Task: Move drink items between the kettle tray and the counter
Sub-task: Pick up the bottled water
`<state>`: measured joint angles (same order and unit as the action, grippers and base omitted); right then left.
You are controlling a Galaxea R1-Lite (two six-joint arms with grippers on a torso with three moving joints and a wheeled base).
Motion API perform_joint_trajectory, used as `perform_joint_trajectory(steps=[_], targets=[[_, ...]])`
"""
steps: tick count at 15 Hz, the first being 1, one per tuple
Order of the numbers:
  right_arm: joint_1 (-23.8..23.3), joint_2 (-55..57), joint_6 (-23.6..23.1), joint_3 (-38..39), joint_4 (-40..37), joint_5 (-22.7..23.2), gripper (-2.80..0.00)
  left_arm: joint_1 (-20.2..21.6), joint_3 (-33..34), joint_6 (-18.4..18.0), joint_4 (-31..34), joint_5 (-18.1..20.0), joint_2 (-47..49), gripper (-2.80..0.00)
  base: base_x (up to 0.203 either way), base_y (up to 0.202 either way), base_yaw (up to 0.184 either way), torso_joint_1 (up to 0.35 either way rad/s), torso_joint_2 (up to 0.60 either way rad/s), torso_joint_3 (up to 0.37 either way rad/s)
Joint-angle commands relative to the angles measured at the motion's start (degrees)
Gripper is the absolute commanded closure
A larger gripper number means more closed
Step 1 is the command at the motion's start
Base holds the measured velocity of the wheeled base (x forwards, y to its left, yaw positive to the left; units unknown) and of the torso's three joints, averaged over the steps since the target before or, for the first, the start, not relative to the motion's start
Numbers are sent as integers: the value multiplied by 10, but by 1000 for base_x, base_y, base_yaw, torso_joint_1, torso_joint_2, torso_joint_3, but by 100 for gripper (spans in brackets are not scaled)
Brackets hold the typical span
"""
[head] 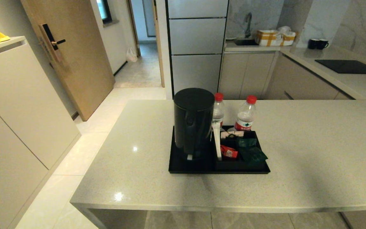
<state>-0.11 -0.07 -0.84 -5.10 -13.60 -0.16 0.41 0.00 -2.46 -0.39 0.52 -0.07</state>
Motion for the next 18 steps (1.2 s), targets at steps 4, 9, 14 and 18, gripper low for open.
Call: perform_joint_trajectory(steps=[4, 9, 14, 18], targets=[[0, 2, 1, 0, -1, 0, 0, 0, 0, 0, 0, 0, 1, 0, 0, 0, 0, 0, 0, 0], [0, 2, 1, -1, -3, -2, 0, 0, 0, 0, 0, 0, 1, 0, 0, 0, 0, 0, 0, 0], [0, 18, 2, -3, -5, -5, 0, 0, 0, 0, 0, 0, 1, 0, 0, 0, 0, 0, 0, 0], [0, 24, 3, -3, -5, -5, 0, 0, 0, 0, 0, 0, 1, 0, 0, 0, 0, 0, 0, 0]])
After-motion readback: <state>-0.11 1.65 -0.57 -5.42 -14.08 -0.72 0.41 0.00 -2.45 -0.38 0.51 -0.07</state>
